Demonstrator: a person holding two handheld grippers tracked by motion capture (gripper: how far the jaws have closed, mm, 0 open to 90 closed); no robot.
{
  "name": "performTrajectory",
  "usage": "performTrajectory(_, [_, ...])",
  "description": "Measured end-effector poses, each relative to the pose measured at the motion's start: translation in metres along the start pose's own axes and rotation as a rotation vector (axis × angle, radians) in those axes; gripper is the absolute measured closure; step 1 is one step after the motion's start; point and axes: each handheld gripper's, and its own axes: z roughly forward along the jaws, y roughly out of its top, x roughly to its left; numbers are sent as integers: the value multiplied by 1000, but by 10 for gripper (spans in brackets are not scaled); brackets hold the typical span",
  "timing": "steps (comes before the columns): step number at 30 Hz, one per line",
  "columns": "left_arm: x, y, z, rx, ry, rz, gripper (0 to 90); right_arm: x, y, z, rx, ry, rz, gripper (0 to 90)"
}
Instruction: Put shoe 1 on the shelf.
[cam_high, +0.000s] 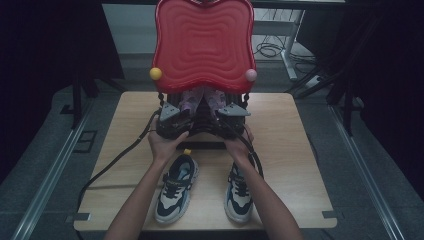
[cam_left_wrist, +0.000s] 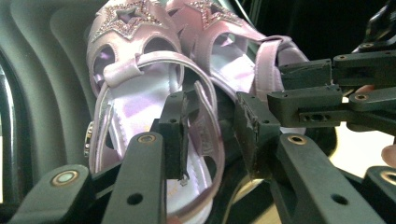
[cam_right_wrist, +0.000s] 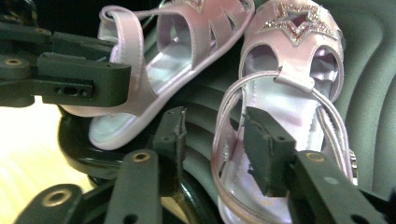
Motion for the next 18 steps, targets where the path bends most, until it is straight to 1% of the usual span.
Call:
performTrajectory(2, [0, 1, -3, -3, -5, -10, 635, 0, 1, -3, -5, 9, 8, 558])
performTrajectory(5, [-1, 1, -6, 6, 1, -10, 631, 1, 3, -9, 0, 20, 13, 542])
performTrajectory(6, [-1, 1, -7, 8, 0, -7, 630, 1, 3, -10, -2, 30, 16, 539])
performTrajectory(12, [-6, 1, -17, 20, -3, 15, 622, -1, 1, -23, -9, 35, 14, 533])
performTrajectory(16, [-9, 1, -23, 28, -11, 17, 621, -4, -1, -30, -21, 54, 37, 533])
performTrajectory(18, [-11, 1, -26, 32, -13, 19, 621, -6, -3, -34, -23, 56, 39, 533])
